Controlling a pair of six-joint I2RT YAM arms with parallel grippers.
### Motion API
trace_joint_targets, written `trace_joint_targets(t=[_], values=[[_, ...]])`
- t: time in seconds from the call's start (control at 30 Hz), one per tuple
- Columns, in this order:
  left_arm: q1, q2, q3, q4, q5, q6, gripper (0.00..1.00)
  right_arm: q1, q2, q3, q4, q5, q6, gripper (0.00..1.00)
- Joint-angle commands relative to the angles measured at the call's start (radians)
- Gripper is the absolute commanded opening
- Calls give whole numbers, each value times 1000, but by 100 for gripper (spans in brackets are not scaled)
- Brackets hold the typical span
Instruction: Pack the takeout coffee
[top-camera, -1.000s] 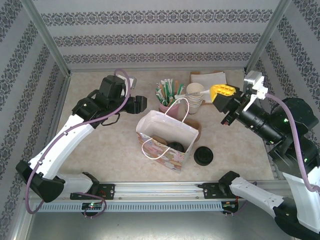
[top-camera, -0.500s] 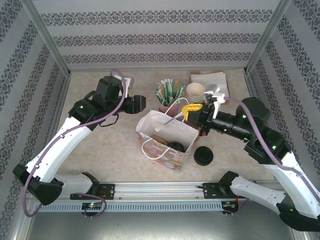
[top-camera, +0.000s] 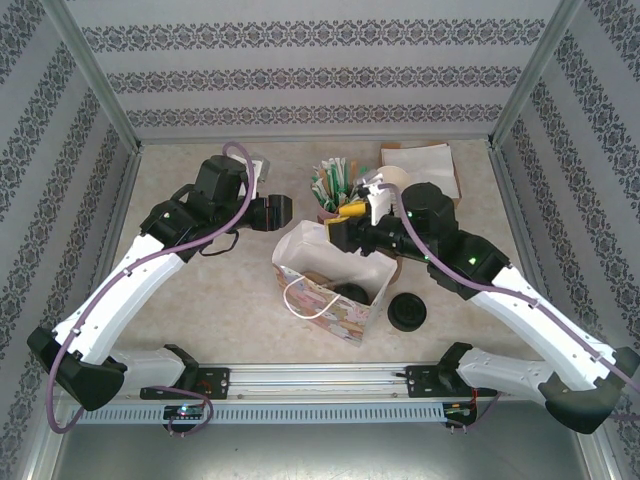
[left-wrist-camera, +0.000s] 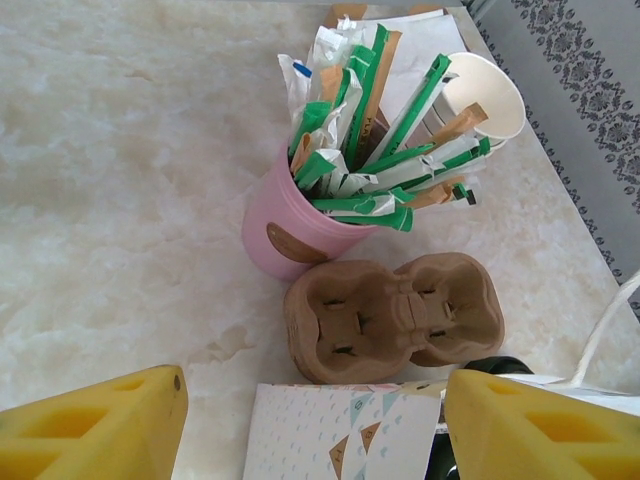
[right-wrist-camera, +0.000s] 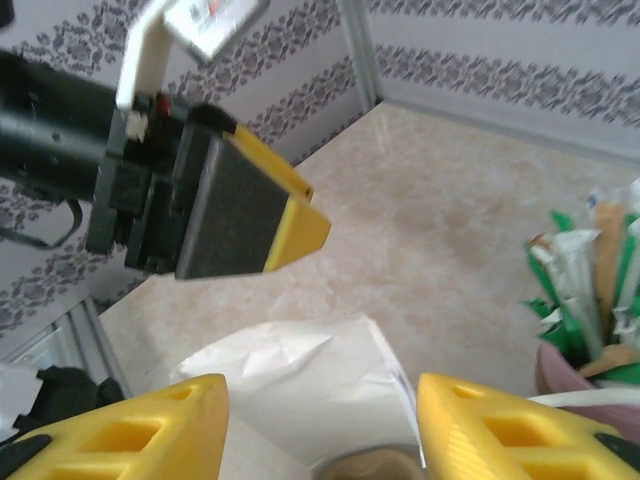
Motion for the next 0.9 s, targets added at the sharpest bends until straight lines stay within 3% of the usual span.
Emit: trace_joint_targets(t=[0.0, 0.13, 0.2, 0.4, 0.57, 0.67, 0.87], values=[[-16, -27, -18, 38, 33, 5, 67, 3, -47, 108, -36, 131, -9, 56], [-16, -30, -33, 46, 39, 23, 65, -36, -64, 186, -99, 295, -42, 59], [-15, -28, -36, 41, 43, 42, 65, -125, -52, 223, -135, 322, -38, 58], [-16, -3, 0, -22, 85, 128, 66, -548, 55, 216, -115, 114, 75, 56], [-16, -4, 35, -76, 78, 201, 69, -763, 285, 234, -111, 23, 114, 55], [-16, -23, 30, -67, 83, 204, 68, -825, 432, 246, -93, -11, 81, 56], [-17, -50, 39, -110, 115, 228, 67, -848, 674, 321, -106, 23, 40, 60]])
